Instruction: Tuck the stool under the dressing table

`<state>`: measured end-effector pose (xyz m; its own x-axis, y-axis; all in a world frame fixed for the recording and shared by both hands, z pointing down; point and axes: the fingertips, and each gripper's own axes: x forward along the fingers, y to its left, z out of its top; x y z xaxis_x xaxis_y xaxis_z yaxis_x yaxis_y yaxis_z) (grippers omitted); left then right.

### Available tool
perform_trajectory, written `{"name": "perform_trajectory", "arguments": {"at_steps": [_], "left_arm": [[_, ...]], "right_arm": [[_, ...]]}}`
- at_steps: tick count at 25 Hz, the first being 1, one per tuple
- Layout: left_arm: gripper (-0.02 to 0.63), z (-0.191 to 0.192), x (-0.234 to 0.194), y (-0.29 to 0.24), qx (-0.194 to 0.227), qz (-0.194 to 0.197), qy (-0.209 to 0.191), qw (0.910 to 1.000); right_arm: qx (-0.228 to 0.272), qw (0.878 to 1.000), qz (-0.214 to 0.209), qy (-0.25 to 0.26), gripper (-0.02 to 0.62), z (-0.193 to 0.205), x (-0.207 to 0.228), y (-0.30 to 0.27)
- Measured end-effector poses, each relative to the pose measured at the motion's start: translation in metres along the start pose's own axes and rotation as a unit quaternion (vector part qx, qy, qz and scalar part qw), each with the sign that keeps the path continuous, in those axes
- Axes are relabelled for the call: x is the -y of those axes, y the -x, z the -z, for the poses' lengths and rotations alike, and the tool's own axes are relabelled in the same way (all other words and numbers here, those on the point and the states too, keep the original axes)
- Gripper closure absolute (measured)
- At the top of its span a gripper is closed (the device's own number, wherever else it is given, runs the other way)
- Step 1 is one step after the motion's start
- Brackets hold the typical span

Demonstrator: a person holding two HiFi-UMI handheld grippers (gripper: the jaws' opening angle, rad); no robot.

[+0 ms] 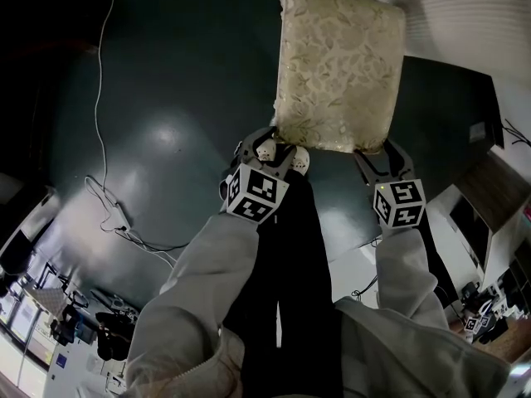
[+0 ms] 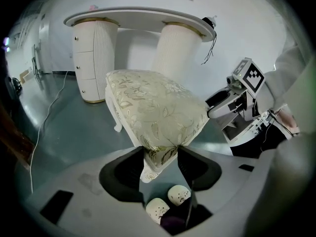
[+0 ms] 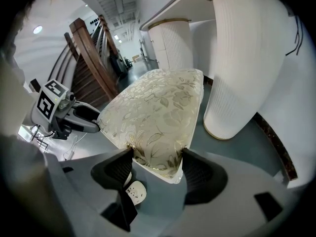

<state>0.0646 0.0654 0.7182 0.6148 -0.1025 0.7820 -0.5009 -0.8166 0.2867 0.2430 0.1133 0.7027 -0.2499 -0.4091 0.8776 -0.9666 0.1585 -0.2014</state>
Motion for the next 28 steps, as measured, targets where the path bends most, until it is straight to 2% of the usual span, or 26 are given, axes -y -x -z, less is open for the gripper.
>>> {"name": "perform_trajectory", "arguments": {"at_steps": [7,11,17,25,28], "left_arm": [[0.394,-0.001,-0.005,0.002,0.002,-0.004,0.003,1.0000],[0.402,-0.011,-0.027,0.002,0.014,-0.023,0.022,0.9994],[0.410,-0.028,-0.061,0.005,0.020,-0.047,0.022,0.9984],[0.409,-0.054,-0.088,-0.007,0.005,-0.050,-0.016,0.9986],[0.408,-0.061,-0.098,-0.010,0.003,-0.053,-0.019,0.9984]], "right_arm": [[0.006,1.000,0.006,0.002,0.231,-0.005,-0.003,-0.002],[0.021,1.000,0.012,0.001,0.232,-0.027,-0.004,-0.013],[0.033,0.999,0.014,0.000,0.230,-0.060,-0.006,-0.028],[0.051,0.999,0.016,-0.005,0.230,-0.089,0.007,-0.042],[0.055,0.998,0.018,-0.007,0.230,-0.099,0.010,-0.047]]}}
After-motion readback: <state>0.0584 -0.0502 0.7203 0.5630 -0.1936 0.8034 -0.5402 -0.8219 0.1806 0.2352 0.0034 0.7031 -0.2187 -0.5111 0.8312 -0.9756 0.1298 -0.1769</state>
